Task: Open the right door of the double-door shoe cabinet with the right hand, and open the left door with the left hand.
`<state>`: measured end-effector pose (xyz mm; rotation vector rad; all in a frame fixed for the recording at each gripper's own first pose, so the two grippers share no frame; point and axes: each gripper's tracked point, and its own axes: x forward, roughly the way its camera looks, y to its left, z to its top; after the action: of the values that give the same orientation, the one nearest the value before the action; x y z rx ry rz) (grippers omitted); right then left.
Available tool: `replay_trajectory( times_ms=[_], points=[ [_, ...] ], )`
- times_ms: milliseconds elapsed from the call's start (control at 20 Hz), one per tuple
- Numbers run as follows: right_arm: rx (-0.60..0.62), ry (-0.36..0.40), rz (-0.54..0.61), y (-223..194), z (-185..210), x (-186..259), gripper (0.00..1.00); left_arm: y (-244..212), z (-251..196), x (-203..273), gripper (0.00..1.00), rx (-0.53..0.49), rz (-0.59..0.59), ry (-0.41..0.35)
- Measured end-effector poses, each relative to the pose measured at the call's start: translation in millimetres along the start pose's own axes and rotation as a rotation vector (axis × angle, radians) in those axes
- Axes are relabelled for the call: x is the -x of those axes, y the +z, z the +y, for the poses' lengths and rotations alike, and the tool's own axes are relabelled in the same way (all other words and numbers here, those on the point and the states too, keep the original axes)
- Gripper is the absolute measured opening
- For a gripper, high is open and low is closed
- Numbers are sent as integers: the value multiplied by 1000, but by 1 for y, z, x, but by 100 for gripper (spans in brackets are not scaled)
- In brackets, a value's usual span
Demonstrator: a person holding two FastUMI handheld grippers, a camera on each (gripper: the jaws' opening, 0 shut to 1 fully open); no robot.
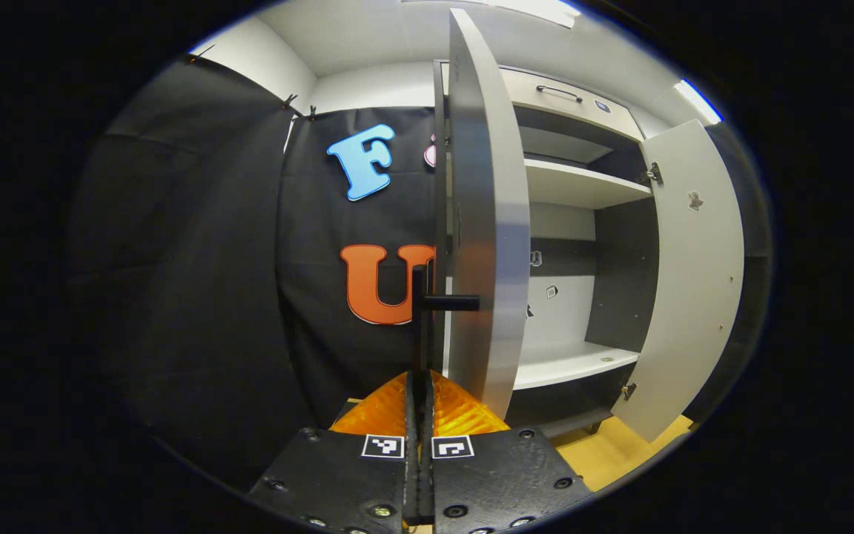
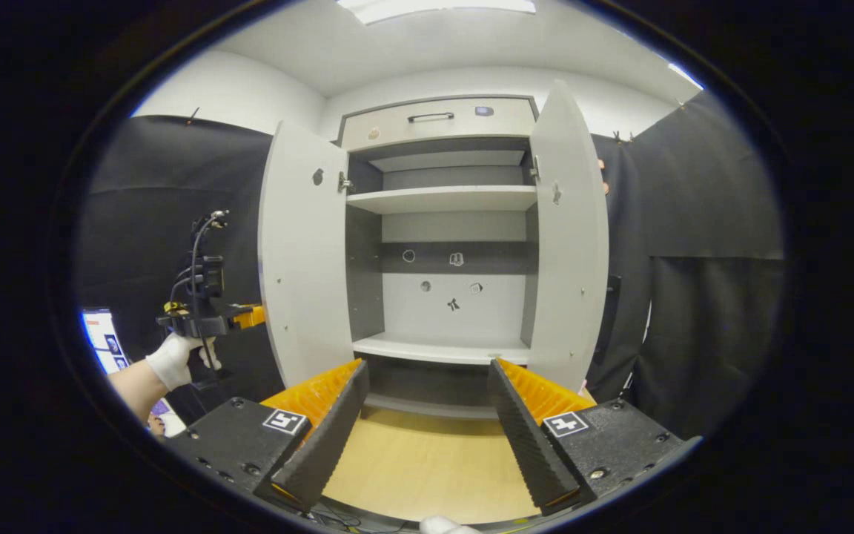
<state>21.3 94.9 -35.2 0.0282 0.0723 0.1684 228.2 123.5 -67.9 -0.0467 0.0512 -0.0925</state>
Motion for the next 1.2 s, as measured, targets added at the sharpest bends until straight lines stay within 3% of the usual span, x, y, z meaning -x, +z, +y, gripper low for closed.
replay_trajectory(
  times_ms=[300, 450, 550, 600, 650, 800, 850, 900, 950, 1200],
  points=[
    [4, -15, 2, 0, -1, 2, 100, 1, 0, 0, 0, 0, 4, 5],
    [2, -20, -5, 4, -3, 5, 100, -2, -1, 3, 0, 17, 27, 30],
    [2, -29, -8, 6, -7, 9, 100, -1, 6, 14, 6, -7, 33, 81],
    [1, -32, -11, 7, -8, 11, 100, -1, 14, 18, 17, -30, 37, 117],
    [2, -35, -14, 9, -9, 13, 100, -2, 20, 23, 15, -46, 42, 145],
    [5, -43, -20, 12, -14, 17, 100, 0, 21, 40, 67, -14, 40, 153],
    [7, -45, -20, 13, -15, 19, 100, 2, 18, 48, 75, -3, 37, 150],
    [11, -48, -22, 14, -17, 21, 100, 4, 17, 56, 94, -6, 34, 159],
    [13, -50, -22, 15, -18, 23, 100, 6, 15, 65, 100, -12, 32, 164],
    [16, -54, -35, 20, -27, 36, 100, 21, -7, 114, 96, -57, 9, 175]
  ],
)
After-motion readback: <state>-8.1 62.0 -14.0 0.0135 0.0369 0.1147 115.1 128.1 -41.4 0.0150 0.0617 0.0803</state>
